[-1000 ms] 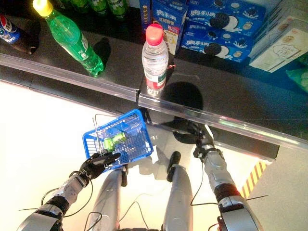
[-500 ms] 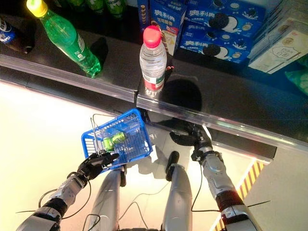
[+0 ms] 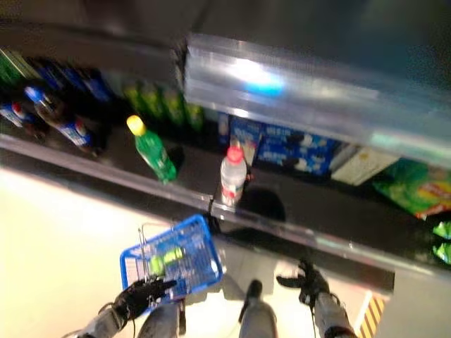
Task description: Pick up the drink and place into the basket.
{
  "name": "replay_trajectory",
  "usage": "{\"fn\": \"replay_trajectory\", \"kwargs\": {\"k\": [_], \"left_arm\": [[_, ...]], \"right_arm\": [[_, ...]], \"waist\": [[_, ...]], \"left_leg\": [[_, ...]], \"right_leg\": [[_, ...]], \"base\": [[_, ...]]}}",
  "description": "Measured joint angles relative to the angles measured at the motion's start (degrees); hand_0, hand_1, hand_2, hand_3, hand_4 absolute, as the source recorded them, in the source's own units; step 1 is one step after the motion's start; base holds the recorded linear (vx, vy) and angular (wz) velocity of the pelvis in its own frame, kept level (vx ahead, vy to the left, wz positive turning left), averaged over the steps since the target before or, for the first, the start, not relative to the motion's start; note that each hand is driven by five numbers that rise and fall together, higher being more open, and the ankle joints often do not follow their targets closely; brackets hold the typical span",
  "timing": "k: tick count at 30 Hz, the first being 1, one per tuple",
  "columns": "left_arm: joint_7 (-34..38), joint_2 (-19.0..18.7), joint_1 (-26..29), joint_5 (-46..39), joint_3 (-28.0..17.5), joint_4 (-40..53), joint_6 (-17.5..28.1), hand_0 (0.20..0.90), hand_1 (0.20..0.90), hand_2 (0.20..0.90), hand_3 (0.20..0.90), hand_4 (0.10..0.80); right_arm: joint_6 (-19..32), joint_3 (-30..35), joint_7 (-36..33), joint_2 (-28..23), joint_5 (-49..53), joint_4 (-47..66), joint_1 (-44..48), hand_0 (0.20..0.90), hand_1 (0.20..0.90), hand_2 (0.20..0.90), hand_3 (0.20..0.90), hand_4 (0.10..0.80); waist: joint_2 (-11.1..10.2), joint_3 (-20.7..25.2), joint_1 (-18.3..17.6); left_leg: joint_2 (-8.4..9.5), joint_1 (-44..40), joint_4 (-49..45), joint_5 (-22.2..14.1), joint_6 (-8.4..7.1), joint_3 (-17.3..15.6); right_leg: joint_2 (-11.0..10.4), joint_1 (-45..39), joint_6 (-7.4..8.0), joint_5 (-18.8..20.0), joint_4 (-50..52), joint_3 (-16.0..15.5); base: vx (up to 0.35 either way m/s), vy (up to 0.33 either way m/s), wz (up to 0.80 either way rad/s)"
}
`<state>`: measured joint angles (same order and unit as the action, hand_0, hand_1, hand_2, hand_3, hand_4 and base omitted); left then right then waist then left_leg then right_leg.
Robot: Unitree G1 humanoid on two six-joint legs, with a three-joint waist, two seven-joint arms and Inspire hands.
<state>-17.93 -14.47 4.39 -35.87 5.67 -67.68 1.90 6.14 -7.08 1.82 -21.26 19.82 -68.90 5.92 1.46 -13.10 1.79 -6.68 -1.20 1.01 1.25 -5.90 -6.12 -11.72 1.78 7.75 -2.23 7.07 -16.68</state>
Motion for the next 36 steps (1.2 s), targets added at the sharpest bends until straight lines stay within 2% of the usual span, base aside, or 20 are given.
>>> {"fn": "replay_trajectory", "kwargs": {"k": [1,3,8,18,20,24,27,28,29,30,31,32,33,34,35,36], "left_arm": [[0.65,0.00,0.03,1.85,0.03,-0.83,-0.03,0.300,0.300,0.300,0.200,0.100],[1.46,-0.12,-1.61,4.84,-0.01,-2.15,-0.08,0.300,0.300,0.300,0.200,0.100],[2.18,-0.19,-4.89,8.06,-0.76,-3.58,-0.30,0.300,0.300,0.300,0.200,0.100],[2.15,-1.89,-6.58,8.14,-1.83,-4.34,-0.30,0.300,0.300,0.300,0.200,0.100],[1.89,-2.52,-6.23,8.14,-1.65,-4.33,-0.30,0.300,0.300,0.300,0.200,0.100],[1.33,-4.00,-4.45,8.83,-1.50,-4.32,-0.18,0.300,0.300,0.300,0.200,0.100],[1.55,-4.72,-3.77,8.77,-2.39,-4.46,0.01,0.300,0.300,0.300,0.200,0.100],[1.58,-5.00,-2.75,8.79,-2.52,-5.24,-0.02,0.300,0.300,0.300,0.200,0.100],[1.58,-5.00,-2.75,8.79,-2.52,-5.24,-0.02,0.300,0.300,0.300,0.200,0.100],[1.67,-4.97,-1.42,8.78,-2.31,-5.40,0.04,0.300,0.300,0.300,0.200,0.100],[1.69,-4.98,-1.13,8.76,-2.32,-5.37,0.10,0.300,0.300,0.300,0.200,0.100],[1.72,-5.17,-1.01,8.72,-2.06,-5.35,0.34,0.300,0.300,0.300,0.200,0.100],[1.70,-5.57,-0.95,8.70,-1.90,-5.34,0.77,0.300,0.300,0.300,0.200,0.100],[1.70,-5.70,-0.96,8.69,-1.89,-5.32,0.78,0.300,0.300,0.300,0.200,0.100],[1.76,-5.95,-1.58,8.60,-1.96,-5.28,0.92,0.300,0.300,0.300,0.200,0.100],[1.97,-6.21,-1.98,8.61,-1.96,-5.30,0.95,0.300,0.300,0.300,0.200,0.100]], "right_arm": [[-0.89,0.02,0.27,0.70,-1.40,-0.71,-0.65,0.900,0.900,0.900,0.900,0.800],[-1.87,-0.01,1.08,2.29,-4.76,-2.14,-2.06,0.900,0.900,0.900,0.900,0.800],[-2.56,0.34,2.08,3.68,-7.49,-2.82,-4.59,0.900,0.900,0.900,0.900,0.800],[-4.05,1.74,2.17,3.34,-8.50,-3.76,-7.31,0.900,0.900,0.900,0.900,0.800],[-4.29,1.82,2.18,3.29,-8.40,-3.76,-7.45,0.900,0.900,0.900,0.900,0.800],[-3.26,1.94,2.16,3.37,-6.65,-3.73,-6.81,0.900,0.900,0.900,0.900,0.800],[-2.68,3.88,2.24,3.47,-6.52,-4.04,-4.80,0.900,0.900,0.900,0.900,0.800],[-2.22,4.33,2.24,3.36,-6.55,-3.86,-4.25,0.900,0.900,0.900,0.900,0.800],[-2.22,4.33,2.24,3.36,-6.55,-3.86,-4.25,0.900,0.900,0.900,0.900,0.800],[-2.04,4.35,2.30,3.40,-6.53,-4.59,-4.30,0.900,0.900,0.900,0.900,0.800],[-2.21,4.29,2.36,3.55,-6.54,-5.12,-4.52,0.900,0.900,0.900,0.900,0.800],[-2.66,4.12,2.64,3.91,-6.56,-6.12,-4.83,0.900,0.900,0.900,0.900,0.800],[-3.01,3.85,2.85,4.26,-6.66,-6.28,-5.34,0.900,0.900,0.900,0.900,0.800],[-3.00,3.84,2.92,4.28,-6.66,-6.16,-5.34,0.900,0.900,0.900,0.900,0.800],[-2.78,3.84,3.09,4.28,-6.65,-5.90,-5.08,0.900,0.900,0.900,0.900,0.800],[-2.53,3.77,3.19,4.35,-6.65,-5.90,-4.61,0.900,0.900,0.900,0.900,0.800]], "waist": [[-0.08,0.48,-0.04],[-0.29,4.28,-0.17],[-0.71,8.60,-0.39],[-1.79,9.32,-1.40],[-2.52,8.72,-1.96],[-4.64,6.17,-1.95],[-6.34,3.91,-1.47],[-6.34,3.12,-1.79],[-6.34,3.12,-1.79],[-4.94,2.09,-1.94],[-4.62,2.05,-2.00],[-4.14,2.22,-1.72],[-4.14,2.24,-0.42],[-4.14,2.27,-0.20],[-4.08,2.31,-0.23],[-4.05,2.38,-0.31]], "left_leg": [[0.29,-2.05,0.48,-0.18,0.29,-0.36],[0.84,-3.93,2.00,-0.45,0.71,-1.63],[1.13,-6.07,3.49,-0.58,0.86,-2.61],[1.27,-7.73,3.73,-0.65,0.89,-4.18],[1.42,-7.69,3.73,-0.67,0.90,-4.51],[1.92,-6.66,3.67,-0.39,1.35,-7.24],[2.10,-6.44,3.72,-0.41,1.97,-12.25],[1.68,-5.68,3.72,-0.77,2.92,-13.89],[1.68,-5.68,3.72,-0.77,2.92,-13.89],[0.04,-4.99,4.20,-0.29,4.30,-15.34],[-0.53,-4.88,4.17,-0.14,4.46,-15.30],[-1.22,-4.74,3.79,0.11,4.45,-15.58],[-1.59,-4.76,3.76,0.28,4.41,-16.62],[-1.61,-4.87,3.75,0.40,4.36,-16.83],[-1.69,-4.32,3.72,1.29,3.79,-16.96],[-1.81,-4.11,3.70,1.59,3.45,-16.93]], "right_leg": [[-0.12,-2.85,0.51,0.30,-1.76,0.02],[-0.13,-4.99,1.11,0.73,-4.16,0.04],[0.04,-7.05,1.47,1.53,-6.55,0.44],[0.11,-7.71,1.35,1.77,-6.46,2.53],[0.00,-7.09,1.43,2.01,-6.16,3.07],[-0.45,-2.93,1.52,3.16,-4.22,5.94],[0.18,1.07,0.33,7.14,-3.76,5.85],[0.57,2.21,0.66,10.71,-4.87,6.04],[0.57,2.21,0.66,10.71,-4.87,6.04],[1.73,3.43,2.76,15.06,-4.55,5.89],[1.81,4.00,2.81,12.97,-1.46,5.83],[2.54,5.24,2.39,8.30,6.25,5.95],[2.46,6.96,2.41,1.05,19.61,6.26],[2.46,7.18,2.50,-0.18,21.87,6.20],[2.92,6.76,3.28,-2.49,23.90,6.59],[3.95,4.90,3.89,-3.65,21.05,7.83]], "base": [[0.213,0.030,0.13],[0.206,0.034,0.03],[0.136,0.021,-0.07],[0.074,0.100,-0.10],[-0.131,0.113,-0.15],[-0.278,0.088,-0.41],[-0.276,0.103,-0.83],[-0.163,0.055,-0.52],[-0.259,0.084,-0.50],[-0.193,0.060,-0.15],[-0.263,0.069,-0.12],[-0.217,0.026,-0.12],[-0.249,-0.039,-0.22],[-0.253,-0.103,-0.32],[-0.322,-0.210,-0.21],[-0.341,-0.263,-0.32]]}}
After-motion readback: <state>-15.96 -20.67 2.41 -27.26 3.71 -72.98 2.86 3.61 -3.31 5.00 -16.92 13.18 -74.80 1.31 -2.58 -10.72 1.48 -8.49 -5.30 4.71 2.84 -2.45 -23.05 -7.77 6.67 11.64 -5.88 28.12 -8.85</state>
